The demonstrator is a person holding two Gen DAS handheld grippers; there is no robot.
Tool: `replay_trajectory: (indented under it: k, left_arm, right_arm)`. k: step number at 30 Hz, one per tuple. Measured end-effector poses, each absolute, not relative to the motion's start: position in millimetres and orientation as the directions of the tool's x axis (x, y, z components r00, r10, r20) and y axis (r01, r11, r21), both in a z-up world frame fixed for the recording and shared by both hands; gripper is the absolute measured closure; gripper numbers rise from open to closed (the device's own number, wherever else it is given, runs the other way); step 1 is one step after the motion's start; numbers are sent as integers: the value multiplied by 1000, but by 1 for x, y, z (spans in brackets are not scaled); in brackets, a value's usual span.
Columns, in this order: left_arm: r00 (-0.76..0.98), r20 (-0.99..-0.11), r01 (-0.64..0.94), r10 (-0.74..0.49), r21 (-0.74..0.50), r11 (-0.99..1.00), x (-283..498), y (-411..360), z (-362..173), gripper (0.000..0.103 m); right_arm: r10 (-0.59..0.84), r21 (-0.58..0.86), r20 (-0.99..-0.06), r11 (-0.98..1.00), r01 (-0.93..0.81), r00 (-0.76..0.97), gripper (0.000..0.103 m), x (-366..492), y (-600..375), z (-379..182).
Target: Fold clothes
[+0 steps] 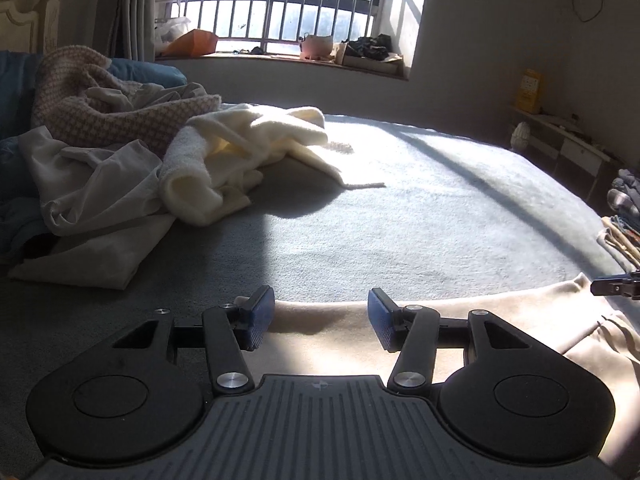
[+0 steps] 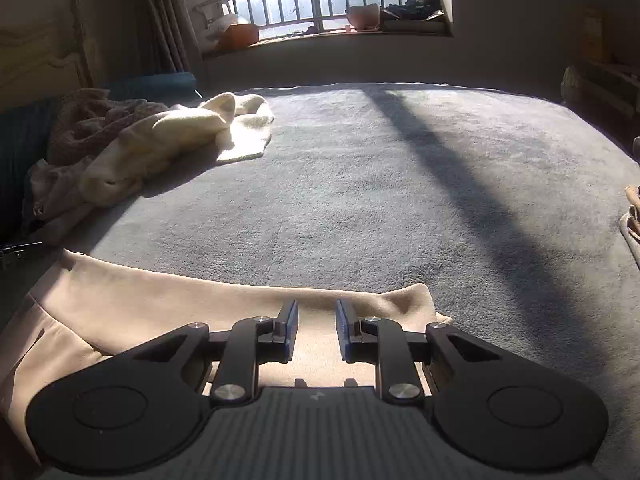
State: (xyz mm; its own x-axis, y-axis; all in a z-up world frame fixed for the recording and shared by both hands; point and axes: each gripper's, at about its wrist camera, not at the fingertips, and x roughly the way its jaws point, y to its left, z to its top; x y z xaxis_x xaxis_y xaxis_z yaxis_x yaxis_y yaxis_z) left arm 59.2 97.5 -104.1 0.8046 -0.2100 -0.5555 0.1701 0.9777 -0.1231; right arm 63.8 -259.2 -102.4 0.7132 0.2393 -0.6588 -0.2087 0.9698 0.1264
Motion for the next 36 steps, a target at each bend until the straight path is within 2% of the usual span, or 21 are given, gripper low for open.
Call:
replay_trajectory:
  k: [2, 4, 7, 12, 16, 18, 20, 23, 25, 30, 34, 36]
  left_arm:
    - [787, -564, 229, -252, -112, 967, 52, 83, -104, 44]
    - [745, -612, 264, -263, -91, 960, 52, 68, -119, 43]
    - [671, -709, 239, -218, -72, 968, 60, 59, -154, 43]
    - [678, -699, 219, -226, -101, 970, 59, 64, -156, 42]
    - [673, -705, 213, -221, -101, 972, 58, 65, -154, 42]
    - [673, -707, 211, -218, -99, 972, 58, 65, -154, 41]
    - [672, -708, 211, -216, -97, 973, 59, 64, -154, 41]
    - [670, -711, 208, -213, -96, 973, 59, 64, -153, 41]
    - [668, -714, 204, -211, -98, 974, 60, 64, -153, 40]
    - [669, -713, 197, -211, -103, 975, 60, 64, -154, 40]
    - [670, -712, 199, -212, -102, 975, 60, 64, -154, 40]
    - [670, -712, 201, -210, -98, 975, 59, 63, -154, 40]
  right_arm:
    - [263, 82, -663, 956, -280, 701, 81, 58, -237, -102]
    - [249, 51, -697, 952, -300, 672, 82, 62, -224, -115]
    - [210, 25, -738, 958, -285, 641, 83, 71, -220, -143]
    - [196, 36, -733, 968, -250, 651, 83, 71, -218, -123]
    - [287, 76, -678, 943, -323, 677, 83, 48, -209, -100]
    - [302, 80, -699, 934, -349, 648, 83, 46, -200, -105]
    - [252, 20, -753, 932, -362, 607, 83, 49, -192, -125]
    - [246, -3, -748, 927, -375, 617, 84, 47, -189, -136]
    - [236, 13, -760, 937, -348, 606, 83, 49, -187, -127]
    - [292, 50, -719, 927, -372, 631, 82, 35, -181, -99]
    - [254, 6, -772, 920, -393, 583, 83, 31, -175, -123]
    - [258, 12, -770, 920, -391, 583, 84, 28, -178, -132]
